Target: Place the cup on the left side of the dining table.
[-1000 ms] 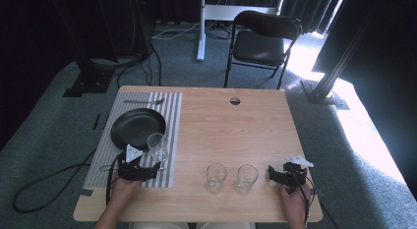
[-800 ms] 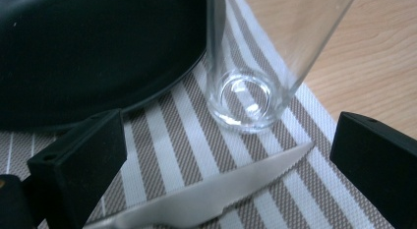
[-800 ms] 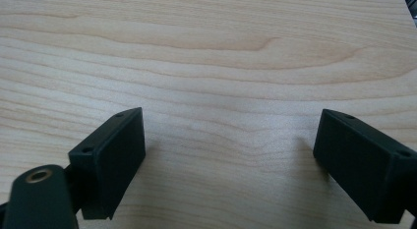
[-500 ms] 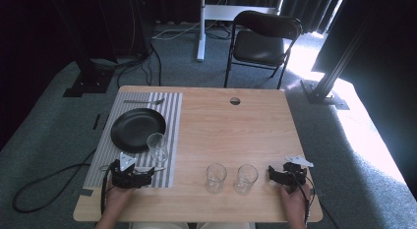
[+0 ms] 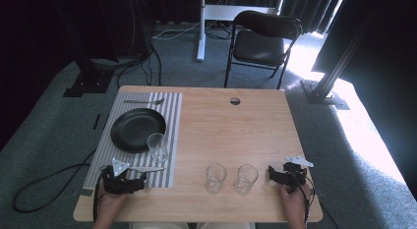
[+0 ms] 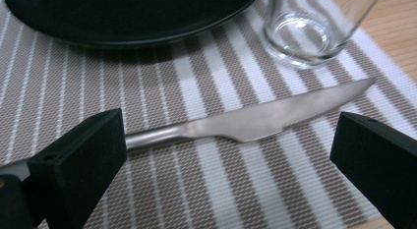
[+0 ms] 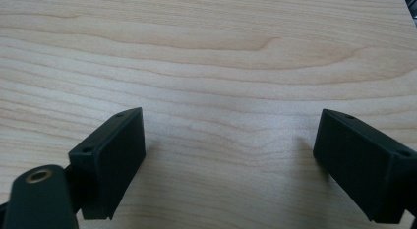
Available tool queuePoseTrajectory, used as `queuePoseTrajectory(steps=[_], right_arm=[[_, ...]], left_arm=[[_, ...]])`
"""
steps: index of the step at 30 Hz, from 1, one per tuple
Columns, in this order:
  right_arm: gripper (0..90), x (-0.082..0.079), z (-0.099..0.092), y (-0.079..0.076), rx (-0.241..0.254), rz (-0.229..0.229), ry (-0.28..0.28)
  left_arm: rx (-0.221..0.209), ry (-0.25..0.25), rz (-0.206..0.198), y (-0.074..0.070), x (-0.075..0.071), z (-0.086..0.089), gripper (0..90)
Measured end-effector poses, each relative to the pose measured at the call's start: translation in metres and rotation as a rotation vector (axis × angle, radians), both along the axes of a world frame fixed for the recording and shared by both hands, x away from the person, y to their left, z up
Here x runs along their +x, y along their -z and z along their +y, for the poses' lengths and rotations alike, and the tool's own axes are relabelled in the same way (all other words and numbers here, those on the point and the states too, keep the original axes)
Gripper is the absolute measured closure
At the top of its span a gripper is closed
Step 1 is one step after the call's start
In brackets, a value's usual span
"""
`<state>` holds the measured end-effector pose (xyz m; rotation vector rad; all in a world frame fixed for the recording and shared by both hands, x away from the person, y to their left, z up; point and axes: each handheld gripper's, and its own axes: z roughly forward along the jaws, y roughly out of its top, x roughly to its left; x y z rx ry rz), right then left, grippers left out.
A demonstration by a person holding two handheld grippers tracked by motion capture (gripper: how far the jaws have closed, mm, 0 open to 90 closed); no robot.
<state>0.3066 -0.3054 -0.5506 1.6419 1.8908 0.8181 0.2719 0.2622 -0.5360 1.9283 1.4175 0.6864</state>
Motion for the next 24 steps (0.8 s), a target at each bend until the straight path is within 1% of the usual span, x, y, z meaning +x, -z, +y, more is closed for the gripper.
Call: queuePoseTrajectory(steps=[2, 3, 4, 6, 10, 11, 12, 15, 17, 19, 22, 24], right_arm=[[11.6, 0.000, 0.000, 0.000, 0.000, 0.000, 0.000], [11.6, 0.000, 0.000, 0.000, 0.000, 0.000, 0.000], [11.6, 0.000, 0.000, 0.000, 0.000, 0.000, 0.000], [11.6, 0.000, 0.000, 0.000, 0.000, 0.000, 0.000], [11.6, 0.000, 0.000, 0.000, 0.000, 0.000, 0.000], [11.6, 0.000, 0.000, 0.000, 0.000, 0.000, 0.000], [11.6, 0.000, 0.000, 0.000, 0.000, 0.000, 0.000], [11.6, 0.000, 0.000, 0.000, 0.000, 0.000, 0.000], [11.6, 0.000, 0.000, 0.000, 0.000, 0.000, 0.000], [11.6, 0.000, 0.000, 0.000, 0.000, 0.000, 0.000], [11.6, 0.000, 0.000, 0.000, 0.000, 0.000, 0.000], [11.6, 0.000, 0.000, 0.000, 0.000, 0.000, 0.000]], left_arm=[[0.002, -0.009, 0.000, 0.000, 0.000, 0.001, 1.1], [0.009, -0.029, 0.004, 0.001, -0.001, 0.004, 1.1], [0.006, -0.034, 0.002, 0.001, -0.001, 0.006, 1.1], [0.016, -0.054, 0.000, 0.001, -0.002, 0.008, 1.1], [0.026, -0.067, 0.007, 0.003, -0.004, 0.015, 1.1], [0.026, -0.067, 0.007, 0.003, -0.004, 0.015, 1.1], [0.020, -0.080, 0.007, 0.003, -0.005, 0.018, 1.1], [0.037, -0.098, 0.006, 0.003, -0.006, 0.022, 1.1], [0.042, -0.104, 0.009, 0.005, -0.007, 0.024, 1.1], [0.058, -0.115, 0.016, 0.006, -0.006, 0.026, 1.1], [0.057, -0.140, 0.018, 0.008, -0.006, 0.029, 1.2], [0.053, -0.144, 0.021, 0.008, -0.006, 0.030, 1.1]])
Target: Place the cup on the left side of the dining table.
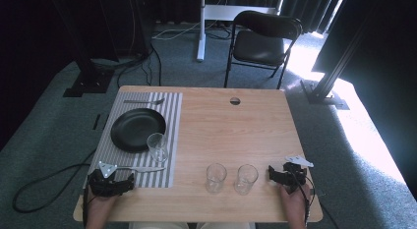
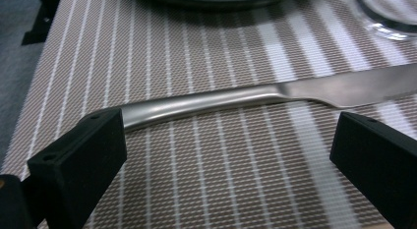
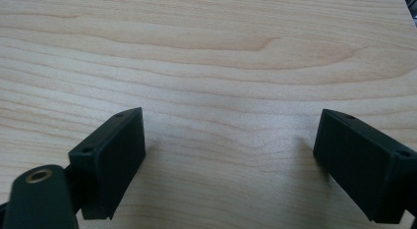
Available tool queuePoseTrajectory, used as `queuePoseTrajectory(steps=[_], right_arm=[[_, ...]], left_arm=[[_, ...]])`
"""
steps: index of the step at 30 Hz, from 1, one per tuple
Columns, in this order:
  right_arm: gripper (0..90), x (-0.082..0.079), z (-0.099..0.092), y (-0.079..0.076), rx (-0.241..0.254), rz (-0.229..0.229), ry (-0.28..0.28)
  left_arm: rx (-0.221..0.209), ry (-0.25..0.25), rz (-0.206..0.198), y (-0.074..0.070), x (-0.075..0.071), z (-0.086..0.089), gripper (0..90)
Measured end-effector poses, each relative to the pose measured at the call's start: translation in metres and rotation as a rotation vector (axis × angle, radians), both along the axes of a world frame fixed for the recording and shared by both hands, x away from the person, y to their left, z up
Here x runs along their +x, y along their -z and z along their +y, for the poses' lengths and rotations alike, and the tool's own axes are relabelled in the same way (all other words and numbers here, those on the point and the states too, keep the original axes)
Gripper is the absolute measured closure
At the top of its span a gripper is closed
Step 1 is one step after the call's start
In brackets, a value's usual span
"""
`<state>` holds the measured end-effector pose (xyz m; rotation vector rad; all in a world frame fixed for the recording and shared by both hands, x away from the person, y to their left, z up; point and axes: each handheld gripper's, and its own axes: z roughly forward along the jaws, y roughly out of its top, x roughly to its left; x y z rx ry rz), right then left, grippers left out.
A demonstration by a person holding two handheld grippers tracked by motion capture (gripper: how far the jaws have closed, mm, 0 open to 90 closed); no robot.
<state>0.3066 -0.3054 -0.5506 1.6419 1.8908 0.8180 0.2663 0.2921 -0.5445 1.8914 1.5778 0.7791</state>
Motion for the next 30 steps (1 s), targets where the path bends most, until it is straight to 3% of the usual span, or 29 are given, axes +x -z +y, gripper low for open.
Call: queuePoseTrajectory(steps=[11, 14, 16, 30], right_arm=[[11.5, 0.0000, 0.0000, 0.0000, 0.000, 0.000, 0.000], [11.6, 0.0000, 0.0000, 0.0000, 0.000, 0.000, 0.000], [11.6, 0.0000, 0.0000, 0.0000, 0.000, 0.000, 0.000], [11.6, 0.0000, 0.0001, 0.0000, 0.000, 0.000, 0.000]], left_arm=[[0.006, -0.042, 0.032, 0.0011, 0.0008, 0.0028, 1.1], [-0.023, -0.074, 0.045, 0.0014, 0.0004, 0.0029, 1.2], [-0.066, -0.086, 0.064, 0.0021, 0.0016, 0.0065, 1.2], [-0.067, -0.100, 0.065, 0.0022, 0.0010, 0.0063, 1.2]])
